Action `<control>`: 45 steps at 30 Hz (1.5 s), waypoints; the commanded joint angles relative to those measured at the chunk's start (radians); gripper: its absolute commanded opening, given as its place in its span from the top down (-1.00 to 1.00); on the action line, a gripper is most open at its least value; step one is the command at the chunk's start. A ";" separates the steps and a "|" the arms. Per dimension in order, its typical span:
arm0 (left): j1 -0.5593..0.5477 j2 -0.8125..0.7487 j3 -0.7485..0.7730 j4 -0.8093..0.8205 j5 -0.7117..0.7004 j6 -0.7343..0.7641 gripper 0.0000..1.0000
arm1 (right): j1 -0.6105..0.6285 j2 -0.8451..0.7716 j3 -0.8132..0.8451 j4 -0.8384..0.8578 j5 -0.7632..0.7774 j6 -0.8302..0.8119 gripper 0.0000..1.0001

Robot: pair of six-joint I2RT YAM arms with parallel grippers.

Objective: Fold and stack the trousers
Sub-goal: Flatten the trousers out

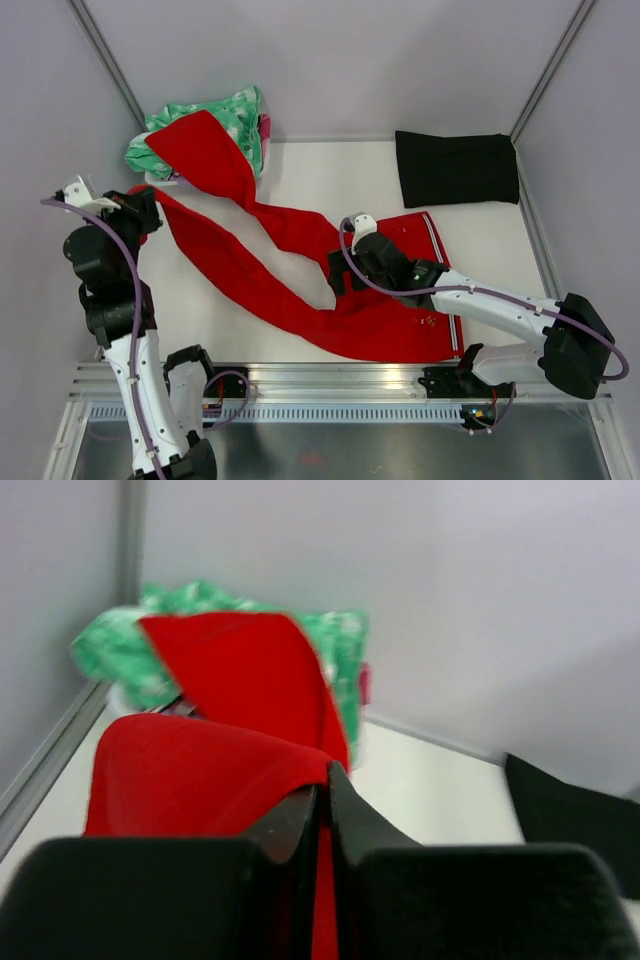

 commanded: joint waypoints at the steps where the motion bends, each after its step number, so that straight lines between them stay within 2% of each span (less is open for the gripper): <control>1: 0.006 -0.052 -0.178 -0.147 -0.298 -0.069 0.67 | 0.003 -0.008 -0.013 0.020 -0.060 -0.006 -0.91; 2: 0.006 -0.079 -0.211 -0.198 -0.406 -0.106 0.35 | 0.004 -0.006 -0.029 0.026 -0.069 -0.004 -0.92; 3: 0.004 -0.146 -0.276 -0.208 -0.433 -0.143 0.28 | 0.003 -0.005 -0.038 0.035 -0.110 -0.019 -0.92; 5: 0.004 -0.207 -0.311 -0.242 -0.508 -0.170 -0.65 | 0.003 0.015 -0.049 0.061 -0.166 -0.032 -0.92; 6: 0.006 -0.236 -0.308 -0.260 -0.528 -0.193 -0.98 | 0.004 0.038 -0.047 0.069 -0.228 -0.042 -0.92; 8: 0.004 -0.224 -0.267 -0.321 -0.544 -0.212 -0.99 | 0.010 0.062 -0.030 0.089 -0.266 -0.050 -0.92; 9: 0.004 -0.168 -0.196 -0.431 -0.539 -0.244 -0.99 | 0.015 0.076 -0.018 0.092 -0.266 -0.061 -0.92; 12: 0.004 0.010 -0.117 -0.625 -0.403 -0.258 -0.99 | 0.030 0.141 0.043 0.072 -0.196 -0.072 -0.92; 14: 0.001 0.067 -0.165 -0.627 -0.269 -0.279 -0.94 | 0.030 0.164 0.080 0.075 -0.165 -0.075 -0.92; 15: -0.002 0.080 -0.245 -0.613 -0.237 -0.305 -0.92 | 0.030 0.174 0.091 0.078 -0.152 -0.073 -0.92; 17: -0.036 0.065 -0.360 -0.534 -0.185 -0.391 -0.82 | 0.029 0.204 0.123 0.063 -0.105 -0.044 -0.92; 19: -0.100 0.057 -0.402 -0.469 -0.200 -0.457 -0.74 | 0.029 0.210 0.132 0.043 -0.082 -0.027 -0.92; 20: -0.211 0.075 -0.410 -0.467 -0.278 -0.491 -0.73 | 0.029 0.207 0.126 0.043 -0.057 -0.006 -0.92; 22: -0.331 0.130 -0.387 -0.495 -0.391 -0.592 -0.72 | 0.026 0.185 0.109 0.052 -0.045 0.007 -0.93; 23: -0.426 0.205 -0.374 -0.509 -0.477 -0.652 -0.71 | 0.023 0.178 0.090 0.054 -0.036 0.014 -0.93; 25: -0.502 0.326 -0.345 -0.538 -0.572 -0.721 -0.71 | 0.015 0.155 0.062 0.051 -0.022 0.025 -0.93; 29: -0.554 0.474 -0.336 -0.465 -0.610 -0.749 -0.70 | 0.006 0.118 0.030 0.032 -0.007 0.031 -0.94; 32: -0.585 0.528 -0.315 -0.452 -0.650 -0.772 -0.53 | 0.004 0.078 0.008 0.017 0.009 0.030 -0.94; 33: -0.590 0.548 -0.308 -0.452 -0.682 -0.773 -0.35 | 0.003 0.060 -0.003 0.014 0.021 0.027 -0.94; 35: -0.596 0.561 -0.290 -0.444 -0.709 -0.770 -0.20 | 0.001 0.043 -0.012 0.017 0.030 0.030 -0.94; 41: -0.597 0.577 -0.284 -0.349 -0.731 -0.744 -0.15 | -0.005 0.050 -0.004 0.003 0.032 0.024 -0.94; 44: -0.597 0.559 -0.287 -0.311 -0.737 -0.729 0.37 | -0.008 0.038 -0.012 0.002 0.047 0.024 -0.94; 45: -0.596 0.549 -0.287 -0.296 -0.737 -0.724 0.80 | -0.009 0.035 -0.016 0.003 0.052 0.024 -0.94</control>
